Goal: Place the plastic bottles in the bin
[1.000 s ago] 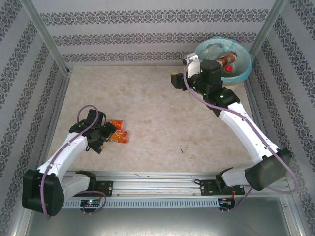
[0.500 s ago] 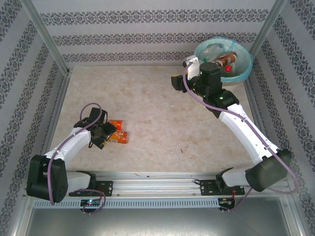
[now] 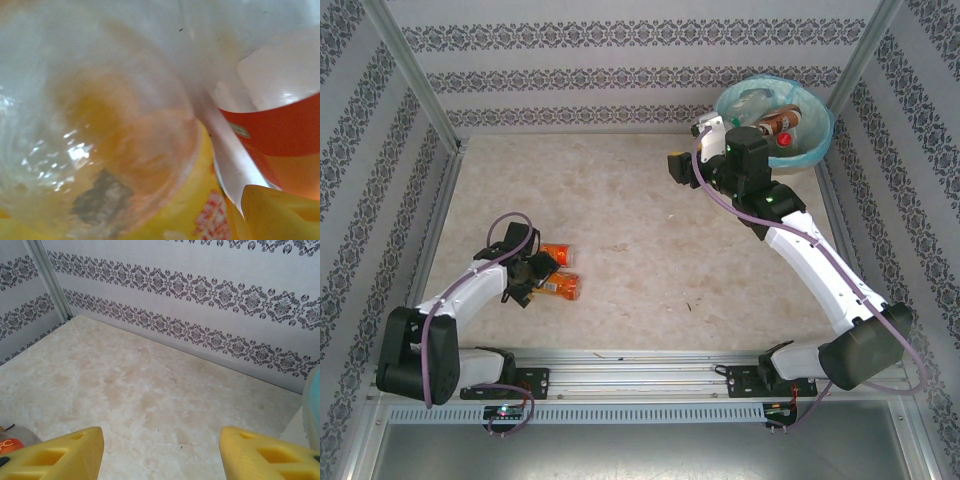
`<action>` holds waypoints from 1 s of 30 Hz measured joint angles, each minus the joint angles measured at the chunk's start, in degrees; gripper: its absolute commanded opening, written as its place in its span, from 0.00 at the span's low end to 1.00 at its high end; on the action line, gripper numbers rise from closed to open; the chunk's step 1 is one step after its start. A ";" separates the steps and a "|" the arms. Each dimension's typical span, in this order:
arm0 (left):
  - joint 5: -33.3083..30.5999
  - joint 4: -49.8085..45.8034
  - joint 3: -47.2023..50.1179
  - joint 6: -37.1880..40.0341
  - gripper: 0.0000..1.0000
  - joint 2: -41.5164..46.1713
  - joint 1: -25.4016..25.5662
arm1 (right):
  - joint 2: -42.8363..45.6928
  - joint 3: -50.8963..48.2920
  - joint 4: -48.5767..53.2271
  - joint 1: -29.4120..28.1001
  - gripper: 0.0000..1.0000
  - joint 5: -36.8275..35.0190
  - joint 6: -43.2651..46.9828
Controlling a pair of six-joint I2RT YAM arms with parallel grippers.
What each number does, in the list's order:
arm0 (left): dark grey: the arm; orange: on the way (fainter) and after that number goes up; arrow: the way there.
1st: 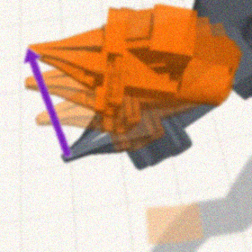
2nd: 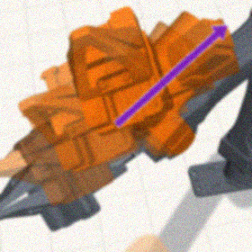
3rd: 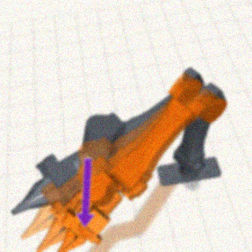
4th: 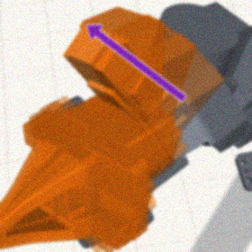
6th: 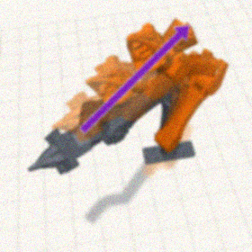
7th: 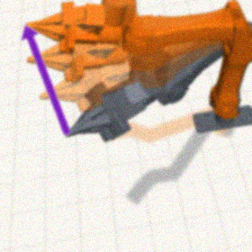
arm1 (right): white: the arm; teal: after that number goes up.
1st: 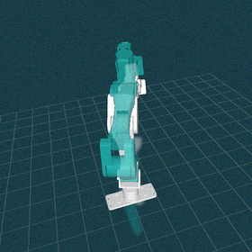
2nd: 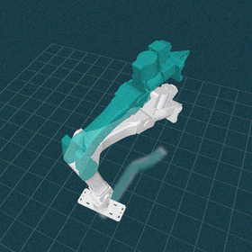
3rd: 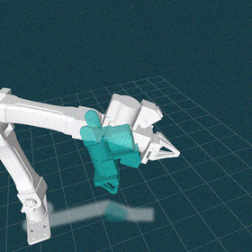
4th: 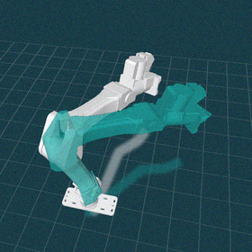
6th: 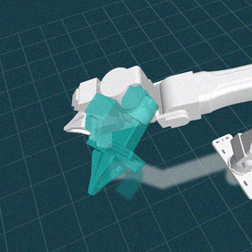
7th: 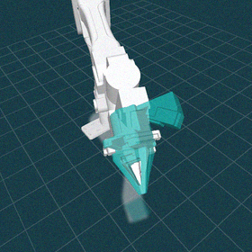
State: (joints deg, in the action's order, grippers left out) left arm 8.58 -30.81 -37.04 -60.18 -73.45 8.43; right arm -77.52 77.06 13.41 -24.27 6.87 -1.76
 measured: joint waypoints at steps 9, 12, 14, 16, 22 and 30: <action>-0.31 0.37 0.83 0.79 0.55 2.16 -0.81 | 0.00 0.00 0.02 -0.02 0.63 0.00 -0.57; -2.14 -1.66 0.24 2.03 0.56 7.87 -1.05 | 0.00 0.00 0.02 -0.68 0.63 -0.04 -1.05; -3.76 -3.76 -1.60 3.32 0.57 11.87 -1.05 | 0.00 0.02 0.04 -1.18 0.63 -0.02 -1.22; -5.62 -5.79 -4.94 5.68 0.58 16.22 -1.05 | 0.00 0.13 0.07 -1.95 0.63 0.04 -1.62; -5.40 -2.60 -14.69 18.67 0.58 27.41 -1.05 | 0.83 1.03 0.00 -3.28 0.62 2.69 -4.02; 8.33 6.10 -27.41 44.02 0.53 20.15 2.60 | 4.11 3.34 -3.82 -5.46 0.62 14.56 -5.66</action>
State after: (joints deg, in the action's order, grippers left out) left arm 16.91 -24.71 -64.45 -16.16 -53.30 11.03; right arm -73.41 80.40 9.58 -29.74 21.43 -7.42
